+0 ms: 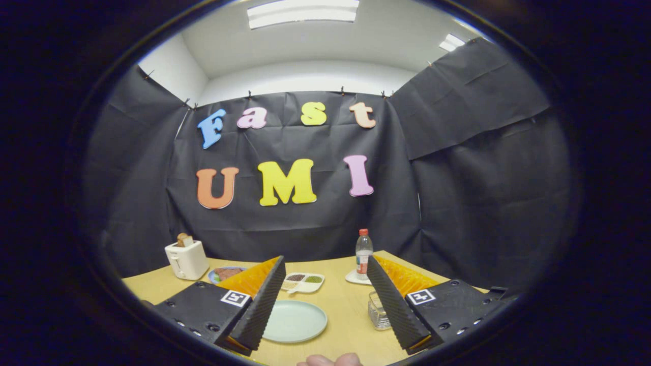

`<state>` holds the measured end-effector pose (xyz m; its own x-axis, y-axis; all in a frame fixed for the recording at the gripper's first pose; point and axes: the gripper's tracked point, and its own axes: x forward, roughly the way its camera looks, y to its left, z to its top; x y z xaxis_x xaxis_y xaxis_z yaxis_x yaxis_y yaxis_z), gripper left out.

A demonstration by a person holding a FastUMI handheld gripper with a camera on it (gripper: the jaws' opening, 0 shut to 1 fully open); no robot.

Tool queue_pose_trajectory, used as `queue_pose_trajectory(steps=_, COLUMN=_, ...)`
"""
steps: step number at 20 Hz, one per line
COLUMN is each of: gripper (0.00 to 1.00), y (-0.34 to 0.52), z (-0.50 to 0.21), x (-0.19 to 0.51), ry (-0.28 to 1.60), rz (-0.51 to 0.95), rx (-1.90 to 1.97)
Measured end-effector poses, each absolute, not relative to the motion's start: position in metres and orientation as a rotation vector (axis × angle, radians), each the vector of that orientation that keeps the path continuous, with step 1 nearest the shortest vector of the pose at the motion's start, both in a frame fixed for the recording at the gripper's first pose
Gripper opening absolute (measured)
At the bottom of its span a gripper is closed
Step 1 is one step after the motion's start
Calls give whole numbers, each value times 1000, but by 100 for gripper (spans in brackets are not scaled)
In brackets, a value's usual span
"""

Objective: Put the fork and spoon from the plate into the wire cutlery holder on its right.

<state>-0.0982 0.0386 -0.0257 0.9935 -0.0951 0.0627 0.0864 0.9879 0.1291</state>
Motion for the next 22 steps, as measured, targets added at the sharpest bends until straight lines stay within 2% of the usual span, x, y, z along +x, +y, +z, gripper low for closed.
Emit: queue_pose_trajectory(steps=22, gripper=96, y=47, z=-19, x=-96, ry=-85, rz=-73, rx=148)
